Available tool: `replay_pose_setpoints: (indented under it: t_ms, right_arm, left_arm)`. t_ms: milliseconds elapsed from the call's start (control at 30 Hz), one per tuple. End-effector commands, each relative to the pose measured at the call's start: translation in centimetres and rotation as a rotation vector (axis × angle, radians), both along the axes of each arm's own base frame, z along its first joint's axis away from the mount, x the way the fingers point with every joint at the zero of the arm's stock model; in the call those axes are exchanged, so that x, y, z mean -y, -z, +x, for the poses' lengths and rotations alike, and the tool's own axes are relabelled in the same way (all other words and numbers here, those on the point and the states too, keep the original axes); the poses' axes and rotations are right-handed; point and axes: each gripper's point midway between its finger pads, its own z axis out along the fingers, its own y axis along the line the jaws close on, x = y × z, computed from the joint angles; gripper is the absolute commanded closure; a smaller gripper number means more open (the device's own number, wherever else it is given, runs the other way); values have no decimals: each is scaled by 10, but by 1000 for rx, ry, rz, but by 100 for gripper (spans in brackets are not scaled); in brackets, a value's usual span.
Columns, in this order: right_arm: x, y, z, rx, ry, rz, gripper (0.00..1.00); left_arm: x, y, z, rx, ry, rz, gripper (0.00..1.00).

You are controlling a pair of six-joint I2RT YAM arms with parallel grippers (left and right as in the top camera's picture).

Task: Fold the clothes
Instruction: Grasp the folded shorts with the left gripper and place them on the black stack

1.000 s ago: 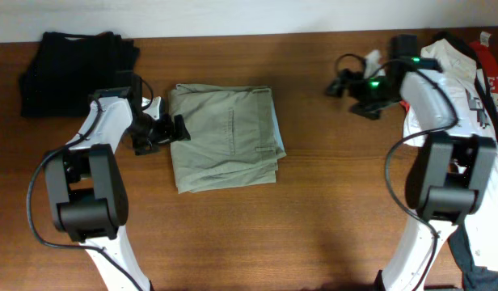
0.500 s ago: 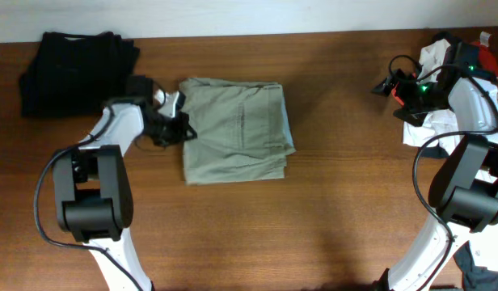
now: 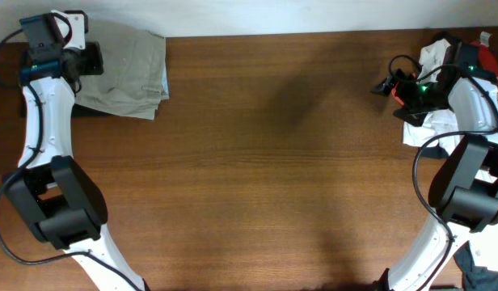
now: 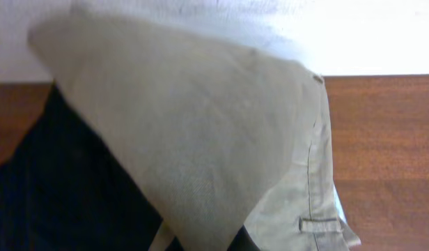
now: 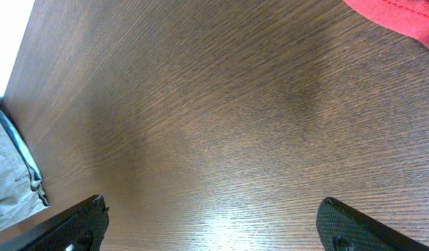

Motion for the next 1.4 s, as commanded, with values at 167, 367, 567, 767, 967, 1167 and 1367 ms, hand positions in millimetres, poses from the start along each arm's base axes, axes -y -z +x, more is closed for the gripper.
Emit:
replay_pose_setpoints:
  t_ms: [167, 367, 567, 767, 967, 1167, 1367]
  right_arm:
    - [3, -9, 4, 18, 8, -14, 1]
    - [3, -9, 4, 18, 8, -14, 1]
    - [3, -9, 4, 18, 8, -14, 1]
    - [3, -9, 4, 18, 8, -14, 1]
    - [3, -9, 4, 18, 8, -14, 1]
    - [3, -9, 4, 18, 8, -14, 1]
    - [3, -9, 4, 18, 8, -14, 1]
  left_arm:
    - [-46, -24, 9, 92, -51, 137, 99]
    - [-143, 46, 15, 97, -199, 191, 90]
    - [-202, 27, -7, 138, -341, 196, 23]
    - [-141, -54, 25, 402, -180, -108, 99]
    - [-131, 87, 65, 279, -266, -65, 99]
    - [-159, 151, 44, 143, -338, -44, 96]
    - [-88, -32, 66, 421, -99, -105, 81]
